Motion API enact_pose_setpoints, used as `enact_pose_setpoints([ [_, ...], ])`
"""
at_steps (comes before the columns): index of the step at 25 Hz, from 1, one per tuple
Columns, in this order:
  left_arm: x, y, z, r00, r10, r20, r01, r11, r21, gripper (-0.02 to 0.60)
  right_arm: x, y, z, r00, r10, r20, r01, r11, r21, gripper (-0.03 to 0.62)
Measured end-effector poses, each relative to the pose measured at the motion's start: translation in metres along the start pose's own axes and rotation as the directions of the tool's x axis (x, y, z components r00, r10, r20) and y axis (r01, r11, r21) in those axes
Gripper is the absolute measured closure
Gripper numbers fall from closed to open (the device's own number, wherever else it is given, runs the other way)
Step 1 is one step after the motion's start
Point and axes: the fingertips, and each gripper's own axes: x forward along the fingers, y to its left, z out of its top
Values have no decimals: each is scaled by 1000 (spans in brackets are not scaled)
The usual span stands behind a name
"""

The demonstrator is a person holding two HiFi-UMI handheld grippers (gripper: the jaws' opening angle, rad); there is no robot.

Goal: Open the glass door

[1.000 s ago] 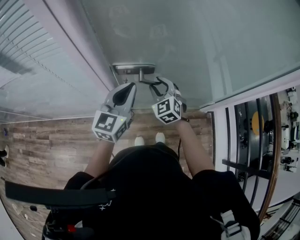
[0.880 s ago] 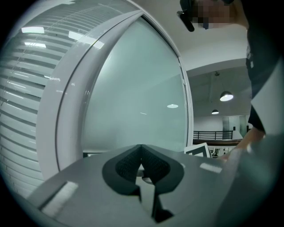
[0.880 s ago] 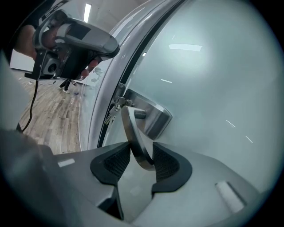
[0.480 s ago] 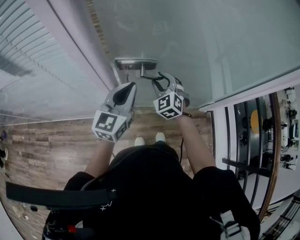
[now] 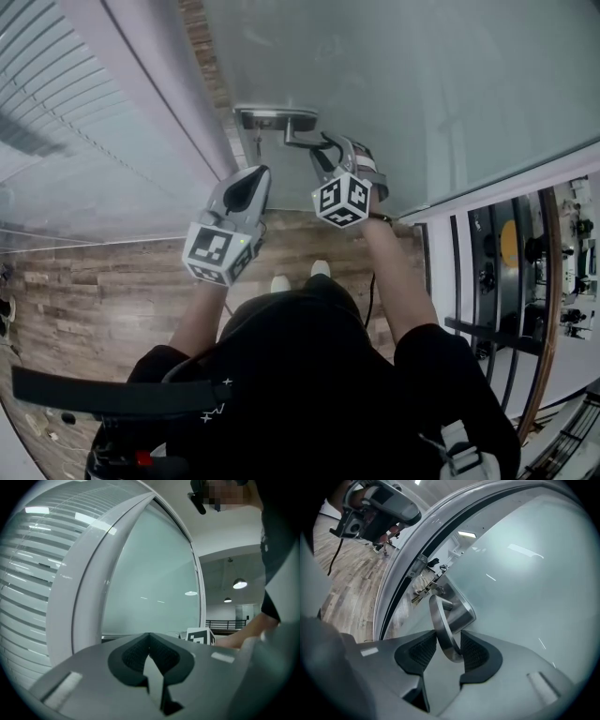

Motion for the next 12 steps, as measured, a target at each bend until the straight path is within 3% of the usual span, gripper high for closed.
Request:
enact_pose_setpoints([
  [5,6,-1,1,1000,1,-1,-1,1000,-4,581,8,-9,-1,1000,15,-2,-15,999,-38,434],
  [12,22,3,3,1000,16,-7,-16,1000,-2,581,18,-17,3,995,100,14,-99,994,-54,445],
])
